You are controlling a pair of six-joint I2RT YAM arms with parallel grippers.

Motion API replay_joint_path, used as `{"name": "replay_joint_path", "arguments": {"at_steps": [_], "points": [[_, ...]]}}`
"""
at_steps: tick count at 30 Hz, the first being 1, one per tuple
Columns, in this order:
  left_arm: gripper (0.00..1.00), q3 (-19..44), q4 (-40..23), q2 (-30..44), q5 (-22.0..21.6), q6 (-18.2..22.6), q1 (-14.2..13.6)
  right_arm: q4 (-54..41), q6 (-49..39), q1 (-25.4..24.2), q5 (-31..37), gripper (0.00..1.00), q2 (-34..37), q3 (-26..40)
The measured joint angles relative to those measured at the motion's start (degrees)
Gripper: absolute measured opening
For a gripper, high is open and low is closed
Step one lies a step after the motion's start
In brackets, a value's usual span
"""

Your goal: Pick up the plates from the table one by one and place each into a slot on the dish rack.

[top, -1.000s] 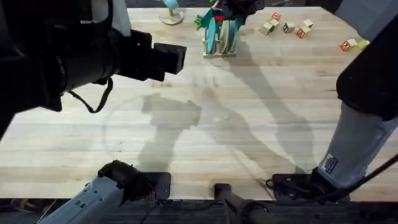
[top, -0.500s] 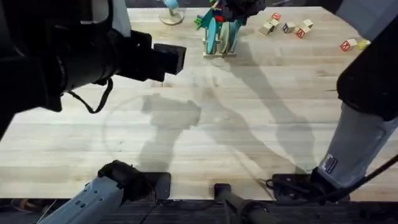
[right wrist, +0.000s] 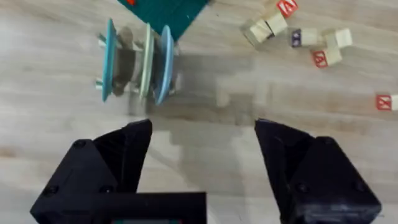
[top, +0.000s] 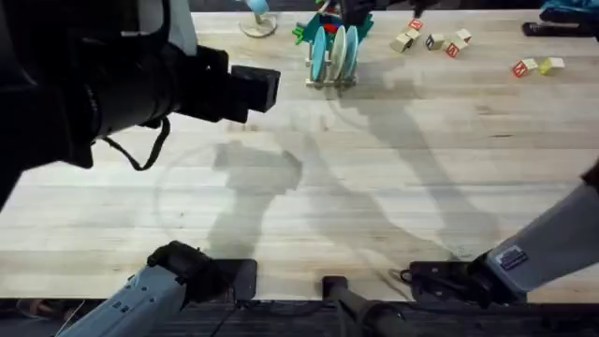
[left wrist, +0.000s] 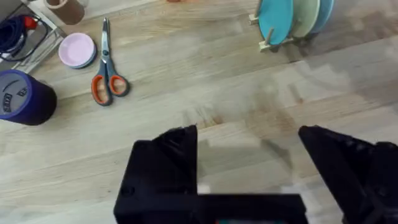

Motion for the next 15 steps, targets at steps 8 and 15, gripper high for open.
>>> {"name": "replay_joint_path", "arguments": {"at_steps": [8,15], "points": [[0.993,0.0,-0.2,0.0,0.0,0.0,0.0,-9.4,0.1,0.0,-3.8,0.995,-6.0,0.0],[0.993,0.0,-2.6,0.0,0.0,0.0,0.0,-10.5,1.4,0.3,-6.7,0.995,-12.9,-5.9]]}}
